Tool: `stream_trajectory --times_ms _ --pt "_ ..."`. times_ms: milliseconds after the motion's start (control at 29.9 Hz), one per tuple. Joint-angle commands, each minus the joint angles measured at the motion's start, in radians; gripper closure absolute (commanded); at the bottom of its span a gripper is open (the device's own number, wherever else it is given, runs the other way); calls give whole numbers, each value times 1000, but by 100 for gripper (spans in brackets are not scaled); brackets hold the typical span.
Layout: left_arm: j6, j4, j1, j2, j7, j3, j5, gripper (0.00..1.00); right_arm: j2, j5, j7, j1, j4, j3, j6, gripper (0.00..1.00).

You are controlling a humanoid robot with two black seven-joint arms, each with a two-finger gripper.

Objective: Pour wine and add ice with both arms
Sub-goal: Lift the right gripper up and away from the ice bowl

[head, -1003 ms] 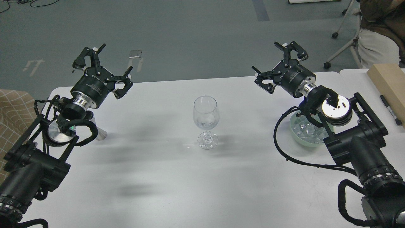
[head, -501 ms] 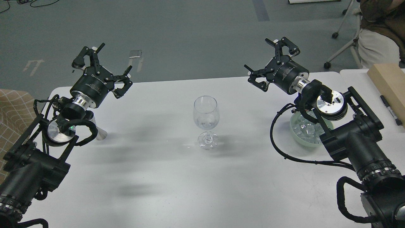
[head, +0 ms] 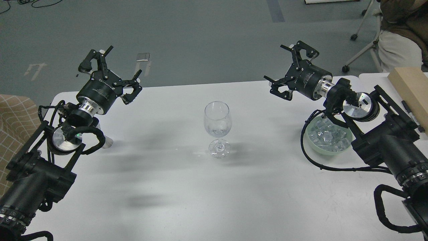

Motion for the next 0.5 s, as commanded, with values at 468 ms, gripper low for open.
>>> stream_trajectory --times_ms 468 --pt "1 0 -1 -8 0 0 2 2 -335 -46 0 225 86 -509 -9 0"
